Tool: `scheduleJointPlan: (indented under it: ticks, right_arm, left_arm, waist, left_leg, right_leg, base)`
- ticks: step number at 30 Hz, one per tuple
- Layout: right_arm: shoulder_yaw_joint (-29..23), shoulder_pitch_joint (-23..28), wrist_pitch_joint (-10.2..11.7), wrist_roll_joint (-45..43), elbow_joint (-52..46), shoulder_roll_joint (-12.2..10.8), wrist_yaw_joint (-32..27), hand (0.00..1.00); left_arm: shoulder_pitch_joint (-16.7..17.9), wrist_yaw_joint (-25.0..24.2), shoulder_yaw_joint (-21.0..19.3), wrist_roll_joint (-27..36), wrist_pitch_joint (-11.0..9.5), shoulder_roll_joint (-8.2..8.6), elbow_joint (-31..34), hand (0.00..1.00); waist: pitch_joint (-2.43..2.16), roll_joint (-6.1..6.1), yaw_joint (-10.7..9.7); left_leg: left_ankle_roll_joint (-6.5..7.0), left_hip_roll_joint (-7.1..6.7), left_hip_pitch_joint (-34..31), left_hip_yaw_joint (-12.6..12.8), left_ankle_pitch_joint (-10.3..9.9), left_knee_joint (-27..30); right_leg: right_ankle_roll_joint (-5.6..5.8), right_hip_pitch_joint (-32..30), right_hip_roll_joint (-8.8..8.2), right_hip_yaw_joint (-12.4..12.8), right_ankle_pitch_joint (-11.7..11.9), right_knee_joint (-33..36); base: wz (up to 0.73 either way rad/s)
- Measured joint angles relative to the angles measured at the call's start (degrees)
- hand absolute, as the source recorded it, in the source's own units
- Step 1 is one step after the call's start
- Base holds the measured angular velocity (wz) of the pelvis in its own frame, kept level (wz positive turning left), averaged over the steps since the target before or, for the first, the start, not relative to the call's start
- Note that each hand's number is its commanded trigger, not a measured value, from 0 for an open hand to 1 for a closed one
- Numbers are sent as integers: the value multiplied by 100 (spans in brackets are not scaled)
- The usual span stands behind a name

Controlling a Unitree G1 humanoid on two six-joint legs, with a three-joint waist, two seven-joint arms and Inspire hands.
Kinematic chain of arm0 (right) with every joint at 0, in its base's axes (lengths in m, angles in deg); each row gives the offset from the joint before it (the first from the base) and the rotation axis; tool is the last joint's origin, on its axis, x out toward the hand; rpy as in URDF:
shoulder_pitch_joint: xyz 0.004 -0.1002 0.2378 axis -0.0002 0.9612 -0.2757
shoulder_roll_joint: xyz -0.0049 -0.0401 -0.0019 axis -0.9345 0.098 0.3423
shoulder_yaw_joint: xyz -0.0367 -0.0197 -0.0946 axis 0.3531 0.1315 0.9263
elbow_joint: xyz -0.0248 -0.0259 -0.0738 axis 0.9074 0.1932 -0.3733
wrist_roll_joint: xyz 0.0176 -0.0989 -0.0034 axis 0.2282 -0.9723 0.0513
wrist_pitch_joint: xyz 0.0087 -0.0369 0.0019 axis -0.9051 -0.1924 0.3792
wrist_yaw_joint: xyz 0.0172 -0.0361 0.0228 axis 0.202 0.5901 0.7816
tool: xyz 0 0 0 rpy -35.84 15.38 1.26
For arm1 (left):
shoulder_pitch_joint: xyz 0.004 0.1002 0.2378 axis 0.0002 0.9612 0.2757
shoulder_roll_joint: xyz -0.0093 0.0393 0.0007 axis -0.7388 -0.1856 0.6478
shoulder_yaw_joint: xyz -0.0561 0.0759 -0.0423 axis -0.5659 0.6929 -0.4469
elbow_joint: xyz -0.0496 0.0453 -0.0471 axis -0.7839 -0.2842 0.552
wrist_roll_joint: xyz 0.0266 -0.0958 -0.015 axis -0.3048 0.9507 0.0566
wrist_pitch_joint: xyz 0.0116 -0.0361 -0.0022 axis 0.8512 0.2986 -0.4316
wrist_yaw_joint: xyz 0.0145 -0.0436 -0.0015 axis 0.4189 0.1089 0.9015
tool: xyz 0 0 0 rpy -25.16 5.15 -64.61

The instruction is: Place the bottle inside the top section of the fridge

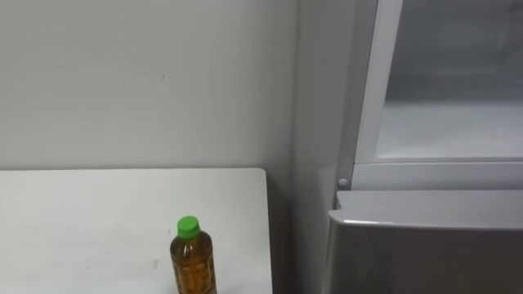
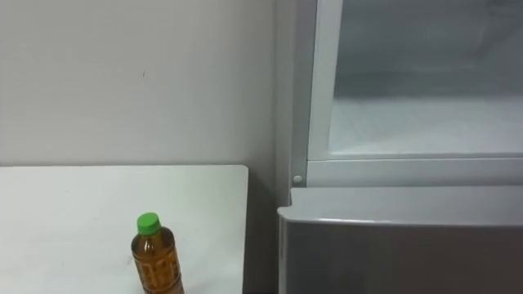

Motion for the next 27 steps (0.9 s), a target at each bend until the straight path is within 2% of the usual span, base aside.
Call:
scheduleJointPlan:
  ticks: [8, 14, 27]
  right_arm:
    - [5, -50, -2, 0, 161, -1, -1, 0]
    - [2, -88, 0, 4, 145, -10, 1, 0]
    - [-3, -125, 7, 9, 88, -4, -12, 0]
  left_arm:
    - [-12, -4, 2, 12, 1, -4, -119, 0]
    - [-47, -103, 1, 26, 1, -32, -227, 0]
    - [-117, -155, 1, 138, -64, -36, -277, 0]
  waist:
    - [8, -7, 5]
    - [40, -22, 3]
    - [40, -21, 12]
  left_leg:
    - [0, 1, 3, -5, 0, -11]
    - [0, 0, 0, -11, 0, -12]
    - [0, 1, 26, 6, 0, -13]
  right_leg:
    - [0, -4, 3, 0, 0, -1]
    - [0, -1, 2, 6, 0, 1]
    - [0, -2, 4, 41, 0, 8]
  base:
    - [0]
    - [0]
    - [0]
